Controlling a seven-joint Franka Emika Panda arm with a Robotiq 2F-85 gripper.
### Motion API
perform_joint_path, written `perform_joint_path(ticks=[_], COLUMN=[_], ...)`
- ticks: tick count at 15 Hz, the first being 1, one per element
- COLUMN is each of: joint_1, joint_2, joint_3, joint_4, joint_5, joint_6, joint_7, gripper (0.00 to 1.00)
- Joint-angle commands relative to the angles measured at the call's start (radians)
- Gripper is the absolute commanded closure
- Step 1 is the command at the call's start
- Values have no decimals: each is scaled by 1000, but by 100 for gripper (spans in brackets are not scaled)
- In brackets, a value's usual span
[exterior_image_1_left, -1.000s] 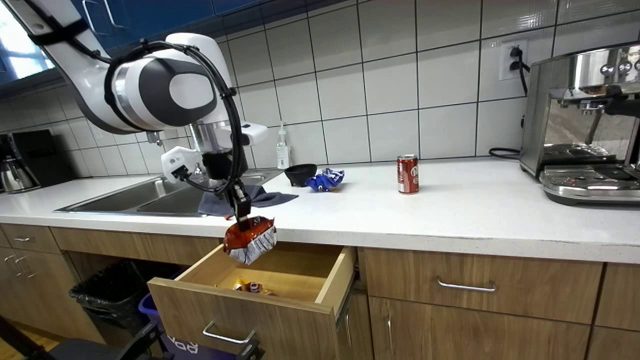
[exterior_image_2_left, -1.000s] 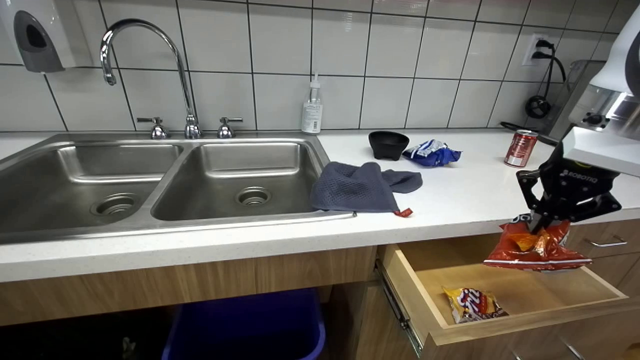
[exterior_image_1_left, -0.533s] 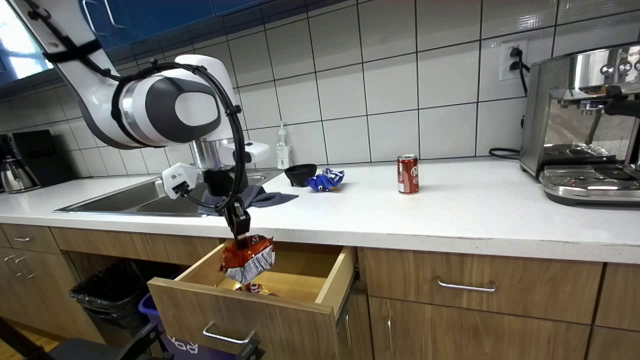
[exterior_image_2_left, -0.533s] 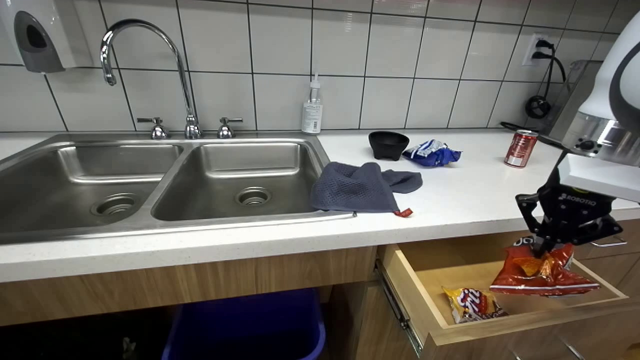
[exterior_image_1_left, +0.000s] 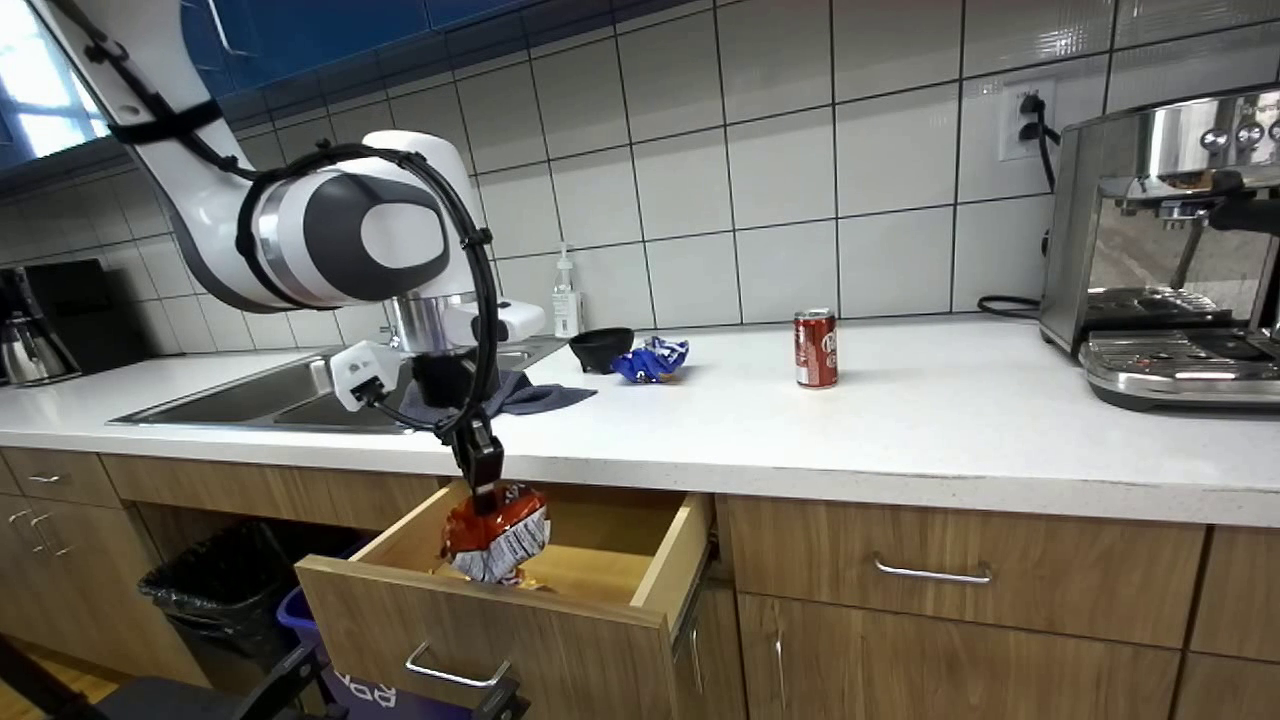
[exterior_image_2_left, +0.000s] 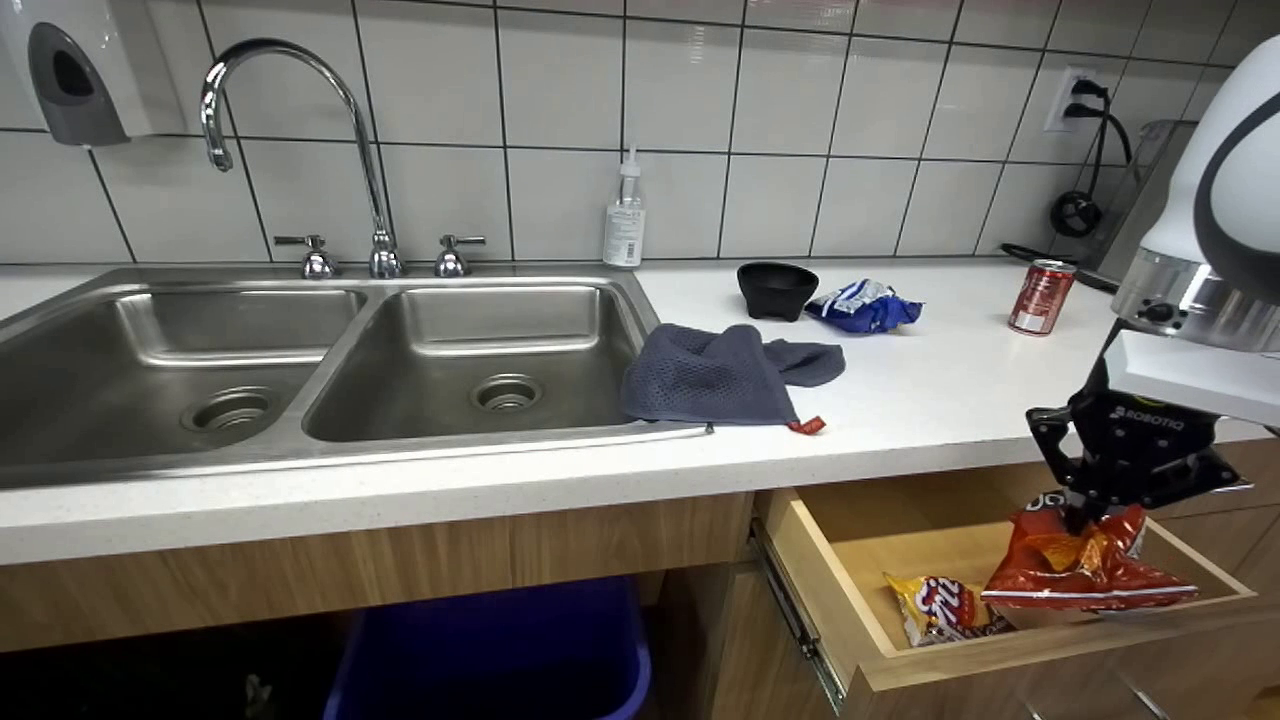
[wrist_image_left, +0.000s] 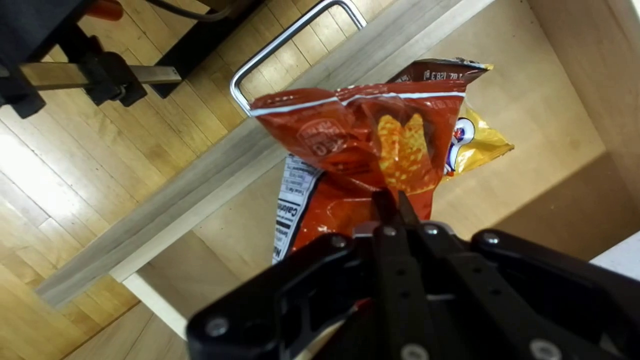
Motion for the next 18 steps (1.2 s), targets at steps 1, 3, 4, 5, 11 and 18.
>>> perform_joint_path(ticks=[1,3,4,5,11,18], joint_1=[-19,-17,-16,-14,-7,-3], joint_2=[31,46,54,63,113,133], joint_3=[14,13,12,12,9,6], joint_4=[39,54,63,72,120,148], joint_5=[10,10,10,9,14,20], joint_6=[-14,-15,-16,-17,-20,-23], joint_7=[-27,-27,-27,-27,-30,-43], gripper=[100,100,100,100,100,60])
